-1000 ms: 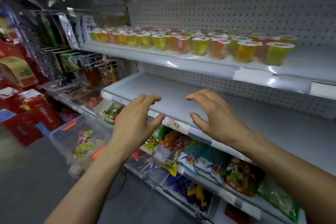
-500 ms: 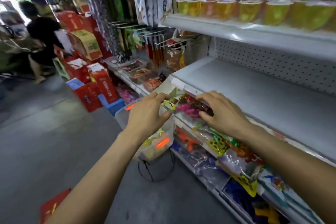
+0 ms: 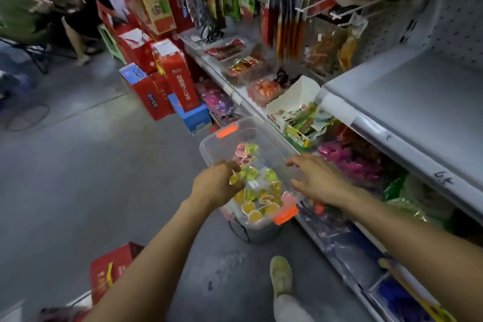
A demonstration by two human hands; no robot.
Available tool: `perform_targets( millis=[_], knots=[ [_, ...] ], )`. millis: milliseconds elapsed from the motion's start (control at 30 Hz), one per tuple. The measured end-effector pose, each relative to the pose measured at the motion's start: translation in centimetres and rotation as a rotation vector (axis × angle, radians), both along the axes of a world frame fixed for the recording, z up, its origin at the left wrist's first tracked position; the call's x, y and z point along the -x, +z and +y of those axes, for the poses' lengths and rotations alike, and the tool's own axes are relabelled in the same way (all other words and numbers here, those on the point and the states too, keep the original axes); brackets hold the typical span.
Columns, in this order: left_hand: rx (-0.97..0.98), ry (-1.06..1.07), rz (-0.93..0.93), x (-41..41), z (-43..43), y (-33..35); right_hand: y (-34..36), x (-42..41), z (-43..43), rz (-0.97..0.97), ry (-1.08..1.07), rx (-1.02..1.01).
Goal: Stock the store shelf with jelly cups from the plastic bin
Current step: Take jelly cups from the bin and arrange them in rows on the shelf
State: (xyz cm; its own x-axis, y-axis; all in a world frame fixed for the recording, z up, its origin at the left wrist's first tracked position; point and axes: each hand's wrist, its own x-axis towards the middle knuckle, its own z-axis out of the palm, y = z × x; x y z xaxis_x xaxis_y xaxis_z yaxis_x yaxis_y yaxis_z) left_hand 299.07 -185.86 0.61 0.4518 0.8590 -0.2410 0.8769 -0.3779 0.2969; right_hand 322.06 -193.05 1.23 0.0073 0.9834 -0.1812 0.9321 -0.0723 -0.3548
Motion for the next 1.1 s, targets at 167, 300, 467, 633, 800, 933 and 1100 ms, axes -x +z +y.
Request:
perform_targets(
  millis=[167, 300, 467, 633, 800, 933, 1100],
  knots=[
    [0.204, 0.057, -0.059, -1.4, 5.7, -6.5, -7.0, -0.6, 8.0, 0.085, -0.036, 0.185],
    [0.320, 0.145, -0.078, -4.1, 11.3, -13.3, -14.6, -1.8, 14.1, 0.082, -0.065, 0.296],
    [0.373, 0.196, -0.043, -7.2, 16.6, -22.8, -24.4, -2.2, 19.2, 0.041, -0.098, 0.382],
    [0.359, 0.161, 0.089, -9.3, 18.8, -30.1, -32.1, -1.1, 21.3, -0.038, -0.100, 0.447],
    [0.315, 0.099, 0.164, -10.9, 19.4, -33.5, -35.4, -1.0, 21.6, -0.145, -0.065, 0.441],
    [0.168, 0.005, 0.281, -11.9, 19.7, -34.8, -36.5, -0.7, 21.7, -0.204, -0.034, 0.401],
    [0.126, 0.003, 0.288, -12.2, 19.9, -34.8, -36.2, -0.6, 21.6, -0.124, -0.100, 0.320]
  ],
)
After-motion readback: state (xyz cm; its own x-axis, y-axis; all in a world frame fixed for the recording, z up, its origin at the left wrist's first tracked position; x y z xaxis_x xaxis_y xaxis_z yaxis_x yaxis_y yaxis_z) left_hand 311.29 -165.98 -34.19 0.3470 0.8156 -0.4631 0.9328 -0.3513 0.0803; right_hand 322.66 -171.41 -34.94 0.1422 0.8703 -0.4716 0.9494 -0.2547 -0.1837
